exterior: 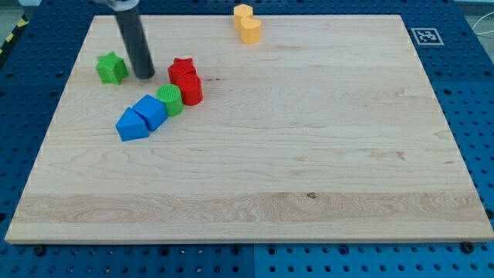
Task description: Move red star up towards the top center
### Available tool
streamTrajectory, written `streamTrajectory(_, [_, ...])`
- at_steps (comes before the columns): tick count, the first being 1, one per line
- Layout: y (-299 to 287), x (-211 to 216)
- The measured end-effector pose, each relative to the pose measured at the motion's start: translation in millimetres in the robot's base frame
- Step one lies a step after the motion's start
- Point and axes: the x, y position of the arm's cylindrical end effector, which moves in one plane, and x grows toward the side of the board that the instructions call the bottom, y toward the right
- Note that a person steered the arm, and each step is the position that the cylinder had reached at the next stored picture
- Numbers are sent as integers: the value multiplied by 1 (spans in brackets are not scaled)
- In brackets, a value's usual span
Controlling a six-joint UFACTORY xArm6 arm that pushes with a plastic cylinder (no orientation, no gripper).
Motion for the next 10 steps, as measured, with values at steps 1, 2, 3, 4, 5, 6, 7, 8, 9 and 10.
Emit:
streamTrajectory(1, [19, 16])
streamTrajectory(2, [46, 15])
streamTrajectory(3, [65, 9])
streamTrajectory(4, [77, 9])
streamTrajectory(5, [95, 8])
streamTrajectory(6, [105, -1])
streamTrajectory(7, [93, -13])
streamTrajectory(8, [89, -34])
streamTrajectory(9, [89, -58])
streamTrajectory(10, [78, -65])
